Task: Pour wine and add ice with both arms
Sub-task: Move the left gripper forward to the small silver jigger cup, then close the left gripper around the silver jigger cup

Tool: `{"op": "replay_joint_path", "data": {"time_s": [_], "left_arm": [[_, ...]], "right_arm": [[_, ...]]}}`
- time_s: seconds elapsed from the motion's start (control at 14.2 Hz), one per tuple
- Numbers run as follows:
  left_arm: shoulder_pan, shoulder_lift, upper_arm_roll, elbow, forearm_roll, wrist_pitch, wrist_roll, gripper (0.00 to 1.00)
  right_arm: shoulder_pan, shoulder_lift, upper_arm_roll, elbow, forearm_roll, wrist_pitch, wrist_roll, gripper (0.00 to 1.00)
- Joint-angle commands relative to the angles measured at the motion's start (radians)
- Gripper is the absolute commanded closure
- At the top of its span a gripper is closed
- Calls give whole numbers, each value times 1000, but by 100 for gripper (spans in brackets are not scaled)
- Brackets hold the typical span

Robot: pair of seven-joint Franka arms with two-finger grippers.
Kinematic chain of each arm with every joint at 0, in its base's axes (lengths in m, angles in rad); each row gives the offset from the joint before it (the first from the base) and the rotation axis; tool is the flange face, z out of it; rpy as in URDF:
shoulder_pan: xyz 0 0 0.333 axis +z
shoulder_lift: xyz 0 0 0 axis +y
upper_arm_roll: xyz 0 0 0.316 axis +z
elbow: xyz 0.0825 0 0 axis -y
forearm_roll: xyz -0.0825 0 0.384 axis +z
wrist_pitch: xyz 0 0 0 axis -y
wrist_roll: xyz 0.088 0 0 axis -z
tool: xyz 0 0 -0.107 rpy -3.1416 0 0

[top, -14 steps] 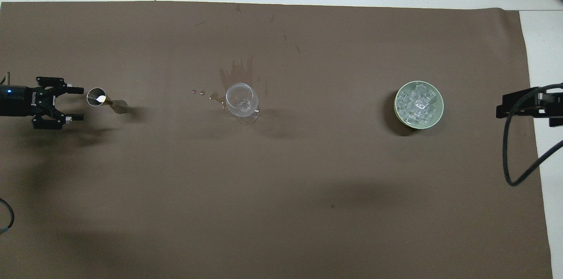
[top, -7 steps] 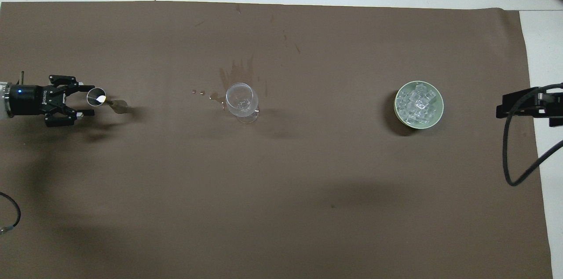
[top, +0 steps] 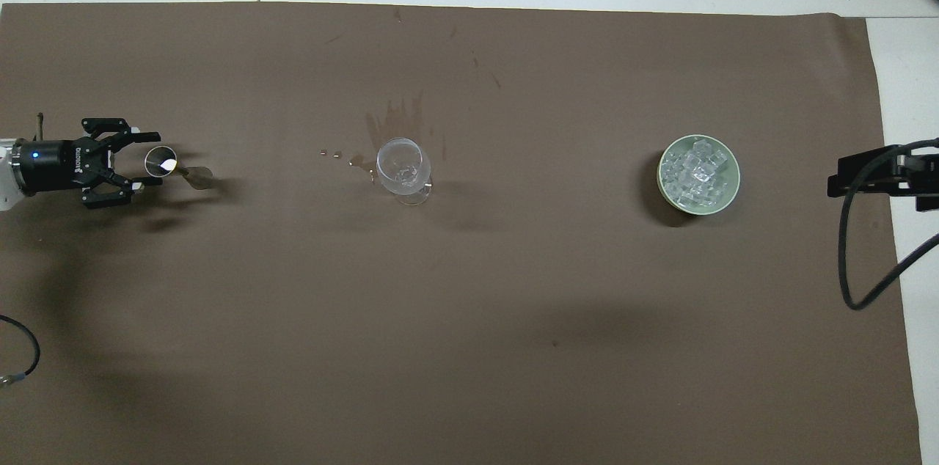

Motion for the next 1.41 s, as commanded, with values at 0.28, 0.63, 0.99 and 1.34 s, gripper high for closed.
{"op": "replay_joint_path", "data": {"time_s": [0.28, 0.63, 0.99, 1.34], "left_arm": [[31, 71, -30, -3, -88, -84, 72, 23], [29, 96, -56, -2, -119, -88, 114, 30], [20, 101, -58, -8, -122, -88, 154, 39], [20, 101, -56, -23, -128, -88, 174, 40]], "right_arm": [[-4, -14, -2, -17, 4, 18, -27, 0], [-4, -14, -2, -17, 4, 20, -27, 0], [-4, -14, -2, -17, 5, 18, -27, 0], [-4, -14, -2, -17, 5, 20, -27, 0]]}}
